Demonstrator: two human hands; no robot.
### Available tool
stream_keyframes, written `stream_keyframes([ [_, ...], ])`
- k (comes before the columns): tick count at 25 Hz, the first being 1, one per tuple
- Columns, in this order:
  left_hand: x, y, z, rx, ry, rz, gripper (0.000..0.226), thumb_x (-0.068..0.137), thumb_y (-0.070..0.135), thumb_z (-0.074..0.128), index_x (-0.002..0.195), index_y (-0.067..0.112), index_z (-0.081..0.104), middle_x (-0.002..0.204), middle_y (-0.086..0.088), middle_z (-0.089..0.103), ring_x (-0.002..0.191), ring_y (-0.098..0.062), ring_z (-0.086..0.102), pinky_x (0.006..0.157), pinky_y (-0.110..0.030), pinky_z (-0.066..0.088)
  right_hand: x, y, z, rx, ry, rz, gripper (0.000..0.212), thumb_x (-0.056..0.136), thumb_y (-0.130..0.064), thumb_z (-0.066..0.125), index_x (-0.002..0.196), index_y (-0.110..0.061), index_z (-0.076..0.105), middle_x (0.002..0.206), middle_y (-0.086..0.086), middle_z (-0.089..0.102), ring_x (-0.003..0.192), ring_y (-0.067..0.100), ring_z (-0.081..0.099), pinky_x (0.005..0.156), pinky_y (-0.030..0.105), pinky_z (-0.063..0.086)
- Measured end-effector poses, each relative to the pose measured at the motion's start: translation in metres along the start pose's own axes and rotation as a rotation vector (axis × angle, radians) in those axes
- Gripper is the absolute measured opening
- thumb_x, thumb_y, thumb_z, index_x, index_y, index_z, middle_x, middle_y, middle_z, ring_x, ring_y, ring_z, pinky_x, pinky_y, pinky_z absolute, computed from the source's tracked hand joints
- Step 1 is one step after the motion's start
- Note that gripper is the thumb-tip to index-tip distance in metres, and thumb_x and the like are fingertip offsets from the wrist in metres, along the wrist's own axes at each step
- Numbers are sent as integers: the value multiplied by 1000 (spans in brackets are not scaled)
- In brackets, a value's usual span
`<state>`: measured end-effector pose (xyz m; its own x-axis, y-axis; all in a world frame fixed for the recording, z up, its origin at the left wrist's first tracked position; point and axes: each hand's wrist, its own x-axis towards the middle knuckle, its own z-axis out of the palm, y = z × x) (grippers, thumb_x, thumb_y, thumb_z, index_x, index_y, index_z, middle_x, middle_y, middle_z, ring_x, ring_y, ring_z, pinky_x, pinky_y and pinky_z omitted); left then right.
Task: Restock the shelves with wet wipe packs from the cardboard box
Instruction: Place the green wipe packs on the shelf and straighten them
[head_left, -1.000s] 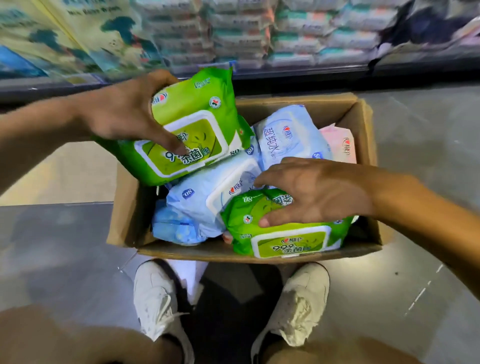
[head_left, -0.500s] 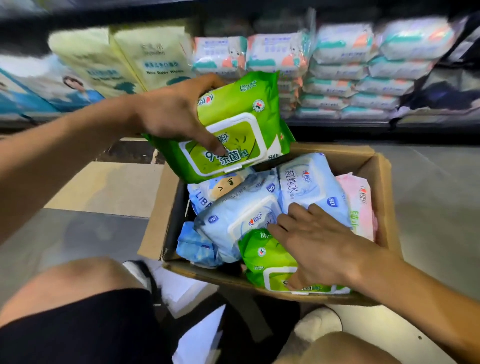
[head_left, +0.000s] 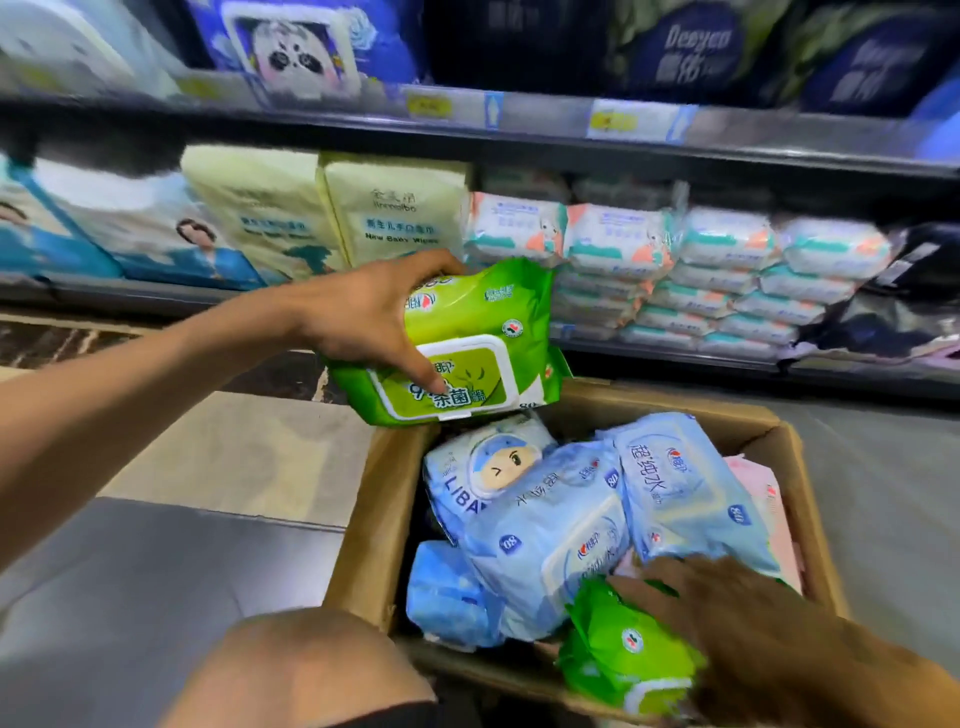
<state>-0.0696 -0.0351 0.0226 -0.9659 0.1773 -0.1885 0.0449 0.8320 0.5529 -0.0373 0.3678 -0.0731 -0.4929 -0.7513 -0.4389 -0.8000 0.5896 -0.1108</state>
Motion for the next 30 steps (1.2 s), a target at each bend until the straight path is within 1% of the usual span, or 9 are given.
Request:
stream_keyframes([
  [2,-10,-18,-15,-15,55,5,90,52,41,97,124,40,44,109,15,61,96,-5,62,80,-25,54,-6,-12,-19,34,71,70,55,60,-90,58,110,-70,52,121,-17,69,111,0,63,100,21,41],
  [4,-19,-36,-31,-34,94,-8,90,50,41,98,124,39,46,107,14,64,93,-5,64,78,-26,55,5,-21,-39,220,193,85,37,61,-71,82,94,-59,72,111,-9,74,101,0,66,94,25,49],
  [7,-26,-53,-51,-47,120,-12,92,47,45,98,123,41,46,105,11,65,92,-8,65,79,-32,56,-3,-17,-82,70,-21,-172,71,69,-54,85,129,-67,50,126,-28,59,112,-18,51,102,18,44],
  [9,-33,-60,-62,-51,138,-25,98,41,53,95,124,41,45,106,11,64,92,-8,64,78,-34,56,11,-17,-133,123,-158,-55,89,64,-52,79,142,-59,37,132,-33,51,122,-12,48,105,17,42],
  [13,-56,-80,-74,-39,161,-79,93,47,39,97,125,38,46,103,10,64,87,-5,64,72,-26,52,54,-35,-223,282,-87,17,86,60,-32,91,126,-59,43,105,-26,65,94,-11,61,72,6,49],
  [18,-92,-103,-93,-31,205,-163,95,40,51,96,119,51,45,101,16,63,84,3,62,67,-17,47,119,-59,-281,314,-24,-34,78,57,-28,98,122,-35,55,105,-13,72,92,1,69,80,24,57],
  [23,-134,-127,-126,-61,227,-268,107,4,87,74,105,65,47,92,27,65,78,10,62,61,-23,50,161,-74,-299,558,-25,-79,54,67,-10,90,113,-19,65,99,-2,80,83,14,77,64,29,61],
  [27,-139,-133,-144,-20,86,-272,97,5,84,77,95,67,47,89,29,66,72,6,66,58,-20,55,179,-77,-297,703,2,-87,53,60,-18,87,109,-17,67,99,1,80,85,21,78,62,27,59],
  [30,-137,-130,-155,-24,58,-233,88,24,67,92,102,60,50,91,25,68,75,3,67,64,-21,56,180,-75,-307,745,18,-101,63,54,-16,94,111,-19,67,101,1,80,85,21,78,63,28,60],
])
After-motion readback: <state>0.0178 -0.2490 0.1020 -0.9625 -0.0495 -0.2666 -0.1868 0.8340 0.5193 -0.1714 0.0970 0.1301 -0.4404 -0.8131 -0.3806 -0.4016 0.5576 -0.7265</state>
